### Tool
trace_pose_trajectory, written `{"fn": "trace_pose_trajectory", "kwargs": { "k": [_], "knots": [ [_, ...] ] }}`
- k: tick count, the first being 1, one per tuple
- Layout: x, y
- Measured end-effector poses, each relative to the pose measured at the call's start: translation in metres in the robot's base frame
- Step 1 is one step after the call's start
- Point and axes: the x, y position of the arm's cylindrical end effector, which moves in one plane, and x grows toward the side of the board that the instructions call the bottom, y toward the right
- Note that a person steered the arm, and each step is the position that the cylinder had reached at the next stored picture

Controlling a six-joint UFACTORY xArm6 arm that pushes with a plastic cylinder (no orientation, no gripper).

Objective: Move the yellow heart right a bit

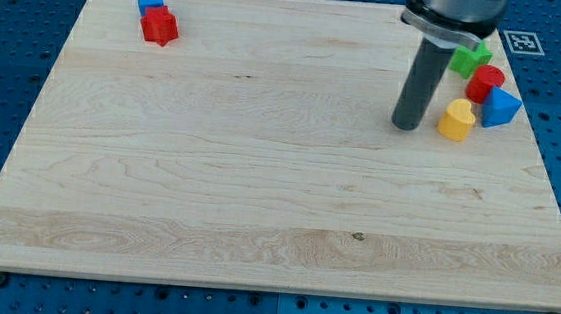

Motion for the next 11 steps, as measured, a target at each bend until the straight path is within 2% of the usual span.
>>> {"fn": "trace_pose_trajectory", "kwargs": {
  "k": [1,3,6,8,10,11],
  "knots": [
    [-0.018,0.013],
    [-0.01,0.065],
    [-0.002,0.048],
    [0.026,0.057],
    [0.029,0.096],
    [0.029,0.091]
  ]
}}
